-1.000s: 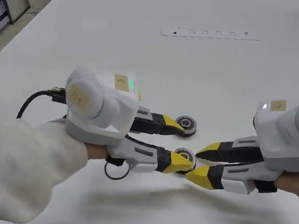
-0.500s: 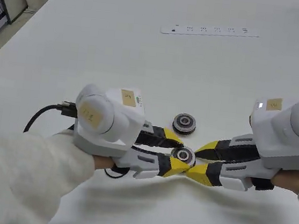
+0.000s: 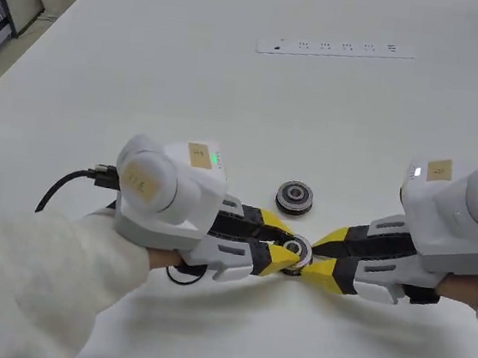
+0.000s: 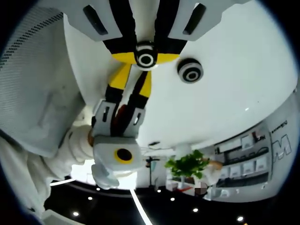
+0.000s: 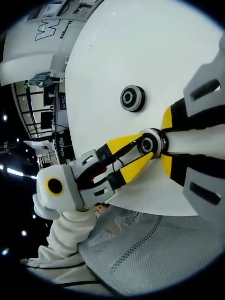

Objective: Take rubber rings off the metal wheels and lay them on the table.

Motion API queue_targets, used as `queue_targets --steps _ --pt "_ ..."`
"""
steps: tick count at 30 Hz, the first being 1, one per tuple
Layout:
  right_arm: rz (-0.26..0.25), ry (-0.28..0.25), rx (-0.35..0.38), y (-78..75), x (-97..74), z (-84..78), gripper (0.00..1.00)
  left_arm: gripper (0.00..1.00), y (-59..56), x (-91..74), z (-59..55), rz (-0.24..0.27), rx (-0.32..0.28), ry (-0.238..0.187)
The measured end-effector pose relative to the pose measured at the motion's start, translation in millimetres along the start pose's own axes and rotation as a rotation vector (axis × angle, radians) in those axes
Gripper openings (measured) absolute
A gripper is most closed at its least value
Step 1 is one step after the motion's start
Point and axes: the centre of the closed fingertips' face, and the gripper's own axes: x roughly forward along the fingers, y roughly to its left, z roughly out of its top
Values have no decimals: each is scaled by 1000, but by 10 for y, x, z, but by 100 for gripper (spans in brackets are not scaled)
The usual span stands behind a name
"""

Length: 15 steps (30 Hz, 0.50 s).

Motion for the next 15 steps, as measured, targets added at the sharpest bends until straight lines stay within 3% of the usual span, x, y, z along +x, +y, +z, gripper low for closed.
queue_targets --steps 11,15 --pt "4 11 -21 26 -7 0 10 14 -19 -15 -6 6 -15 -23" --pt "3 20 -38 31 -24 -21 4 14 -17 -15 -7 7 -13 -26"
